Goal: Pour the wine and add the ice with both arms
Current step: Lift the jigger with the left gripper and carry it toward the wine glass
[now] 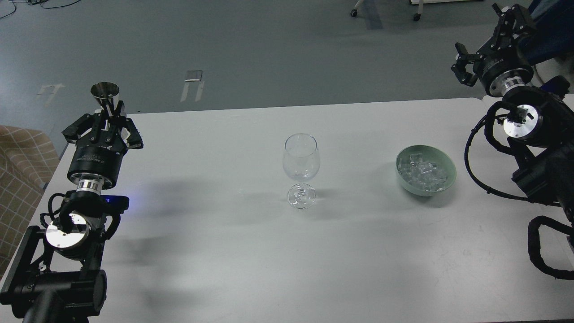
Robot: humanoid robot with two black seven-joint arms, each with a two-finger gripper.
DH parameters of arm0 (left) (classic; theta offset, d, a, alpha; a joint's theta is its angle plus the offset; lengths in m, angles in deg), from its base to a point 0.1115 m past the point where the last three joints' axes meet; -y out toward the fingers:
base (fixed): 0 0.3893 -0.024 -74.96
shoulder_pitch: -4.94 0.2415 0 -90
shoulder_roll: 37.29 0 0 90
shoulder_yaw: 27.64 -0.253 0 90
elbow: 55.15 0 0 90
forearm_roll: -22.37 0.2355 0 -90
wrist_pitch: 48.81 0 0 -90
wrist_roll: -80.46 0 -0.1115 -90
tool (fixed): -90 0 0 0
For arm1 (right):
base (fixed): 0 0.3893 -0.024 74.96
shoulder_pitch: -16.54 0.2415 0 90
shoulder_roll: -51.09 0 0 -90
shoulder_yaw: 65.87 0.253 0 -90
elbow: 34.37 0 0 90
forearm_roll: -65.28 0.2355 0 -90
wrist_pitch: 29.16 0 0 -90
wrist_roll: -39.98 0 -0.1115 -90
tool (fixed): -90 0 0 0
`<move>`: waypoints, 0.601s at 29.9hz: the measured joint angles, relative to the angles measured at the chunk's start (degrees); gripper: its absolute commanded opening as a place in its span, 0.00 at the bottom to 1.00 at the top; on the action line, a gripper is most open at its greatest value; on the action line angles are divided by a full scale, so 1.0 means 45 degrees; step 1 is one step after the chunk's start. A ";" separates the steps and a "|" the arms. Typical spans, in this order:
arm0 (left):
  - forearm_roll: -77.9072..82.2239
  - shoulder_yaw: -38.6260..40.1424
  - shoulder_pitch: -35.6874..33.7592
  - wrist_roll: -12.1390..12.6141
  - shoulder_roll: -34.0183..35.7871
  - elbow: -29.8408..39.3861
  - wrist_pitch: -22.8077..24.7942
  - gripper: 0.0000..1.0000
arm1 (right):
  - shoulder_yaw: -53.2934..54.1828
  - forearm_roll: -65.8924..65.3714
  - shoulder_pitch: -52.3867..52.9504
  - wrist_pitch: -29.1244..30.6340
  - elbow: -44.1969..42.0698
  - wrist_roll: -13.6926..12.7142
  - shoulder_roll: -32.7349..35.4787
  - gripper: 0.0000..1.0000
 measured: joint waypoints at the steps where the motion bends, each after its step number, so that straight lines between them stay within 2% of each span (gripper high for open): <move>1: 0.0006 -0.0030 0.0062 0.0009 -0.0054 0.0300 -0.0168 0.00 | 0.0000 0.0000 -0.0033 0.0011 0.0026 0.0001 0.0024 1.00; 6: 0.0030 -0.0218 0.0351 0.0067 -0.0174 0.1664 -0.0558 0.00 | 0.0001 0.0000 -0.0124 0.0033 0.0148 0.0003 0.0144 1.00; 11: 0.0135 -0.0967 0.0455 0.0154 -0.0186 0.3020 -0.1428 0.00 | 0.0012 0.0000 -0.0165 0.0036 0.0191 0.0003 0.0201 1.00; 18: 0.0700 -0.1793 0.0795 0.0131 -0.0575 0.4022 -0.1618 0.00 | 0.0014 0.0000 -0.0661 0.0037 0.1045 0.0003 0.0401 1.00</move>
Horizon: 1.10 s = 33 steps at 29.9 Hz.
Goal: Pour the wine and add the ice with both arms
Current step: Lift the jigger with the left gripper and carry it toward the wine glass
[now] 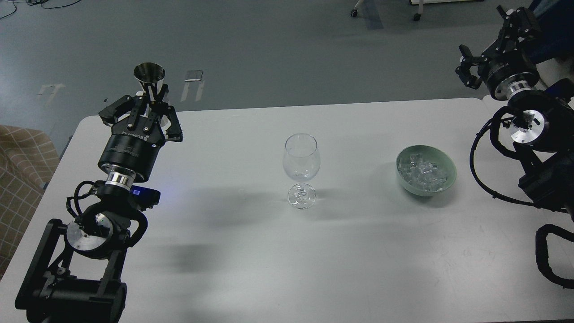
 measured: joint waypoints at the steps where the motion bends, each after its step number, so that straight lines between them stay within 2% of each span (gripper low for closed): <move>1: 0.0083 -0.0130 0.0026 0.0029 -0.0014 0.0105 -0.0017 0.00 | -0.0006 0.0000 -0.0050 0.0000 0.0069 0.0000 0.0038 1.00; 7: 0.0236 -0.0414 0.0037 0.0023 -0.0306 0.0288 -0.0567 0.00 | 0.0014 0.0000 -0.0253 0.0000 0.0173 0.0000 0.0214 1.00; 23: 0.1499 -0.2678 -0.1306 0.0126 -0.0753 0.0288 -0.0814 0.00 | 0.0146 0.0000 -0.0373 -0.0041 0.0157 0.0026 0.0442 1.00; 33: 0.1801 -0.3534 -0.1113 0.0259 -0.1302 0.0556 -0.1081 0.00 | 0.0146 0.0000 -0.0409 -0.0041 0.0157 0.0026 0.0463 1.00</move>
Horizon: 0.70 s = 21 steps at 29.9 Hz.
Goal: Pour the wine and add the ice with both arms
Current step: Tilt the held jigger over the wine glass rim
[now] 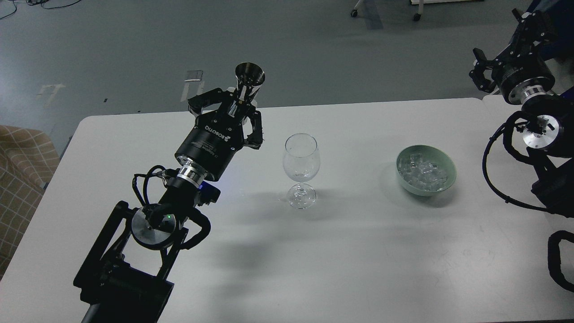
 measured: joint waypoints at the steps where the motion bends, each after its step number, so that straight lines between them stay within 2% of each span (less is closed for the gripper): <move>1: 0.0115 -0.0124 0.0057 0.0000 -0.0035 0.0047 -0.0064 0.00 | -0.0001 0.0000 -0.0005 0.0000 0.0000 0.0000 0.0000 1.00; 21: 0.2074 -0.0436 -0.0052 0.0137 -0.0075 -0.0267 -0.0704 0.00 | 0.0186 0.0019 -0.0302 0.0020 0.0059 -0.0001 0.0117 1.00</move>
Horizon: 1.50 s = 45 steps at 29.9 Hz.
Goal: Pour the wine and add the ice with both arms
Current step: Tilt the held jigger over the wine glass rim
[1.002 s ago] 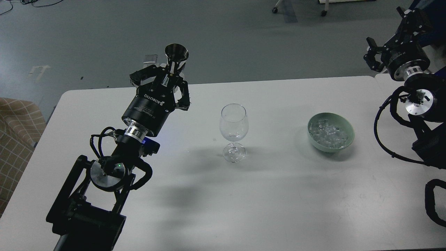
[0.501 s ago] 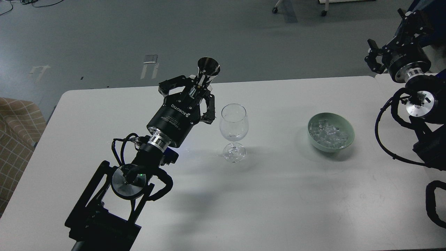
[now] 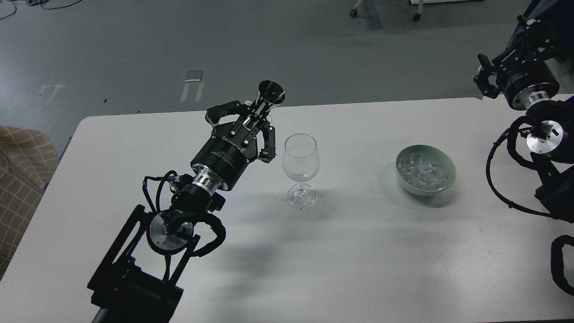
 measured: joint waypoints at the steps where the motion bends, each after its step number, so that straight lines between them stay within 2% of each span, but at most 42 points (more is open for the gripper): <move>1: 0.0250 -0.0001 -0.0007 0.0046 0.0000 -0.0001 -0.0037 0.00 | 0.0002 0.0000 -0.0001 0.0000 0.0010 0.0002 -0.0001 1.00; 9: 0.0884 -0.0014 -0.0139 0.0353 0.0000 -0.0019 -0.0175 0.00 | 0.0044 -0.0001 0.0023 0.0018 0.0019 0.0001 -0.0034 1.00; 35: 0.3449 -0.0460 -0.0722 0.0428 0.0588 -0.0550 -0.0040 0.00 | 0.0044 -0.0001 0.0055 0.0021 0.0028 -0.0009 -0.0047 1.00; 45: 0.4607 -0.0909 -0.1019 0.0749 0.0699 -0.0426 0.0035 0.00 | 0.0044 -0.0013 0.0055 0.0021 0.0020 -0.0009 -0.0043 1.00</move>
